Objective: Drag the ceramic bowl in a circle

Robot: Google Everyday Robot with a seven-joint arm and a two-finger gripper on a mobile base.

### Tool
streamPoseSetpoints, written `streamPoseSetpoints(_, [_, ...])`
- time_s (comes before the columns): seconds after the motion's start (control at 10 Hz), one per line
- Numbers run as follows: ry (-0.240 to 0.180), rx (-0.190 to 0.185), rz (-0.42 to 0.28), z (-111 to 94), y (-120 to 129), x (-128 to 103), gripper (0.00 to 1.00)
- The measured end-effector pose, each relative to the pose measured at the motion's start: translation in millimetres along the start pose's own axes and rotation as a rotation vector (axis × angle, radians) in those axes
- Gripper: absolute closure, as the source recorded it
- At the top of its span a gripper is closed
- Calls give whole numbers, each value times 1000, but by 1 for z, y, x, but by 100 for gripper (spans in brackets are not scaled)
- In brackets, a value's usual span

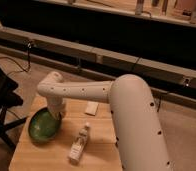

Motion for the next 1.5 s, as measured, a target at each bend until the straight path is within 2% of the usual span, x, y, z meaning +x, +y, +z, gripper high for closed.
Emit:
streamPoseSetpoints(0.2, [-9, 13, 10, 4, -10, -18, 100])
streamPoseSetpoints(0.4, [-21, 17, 61, 6, -8, -40, 100])
streamPoseSetpoints(0.8, [-43, -39, 205, -3, 41, -71, 100])
streamPoseSetpoints(0.9, [-45, -50, 222, -6, 48, -68, 100])
streamPoseSetpoints(1.1, [-41, -60, 206, -10, 56, -49, 100])
streamPoseSetpoints(1.3, [-42, -41, 190, -9, 56, -33, 100])
streamPoseSetpoints(1.5, [-44, -44, 191, -8, 59, -47, 100])
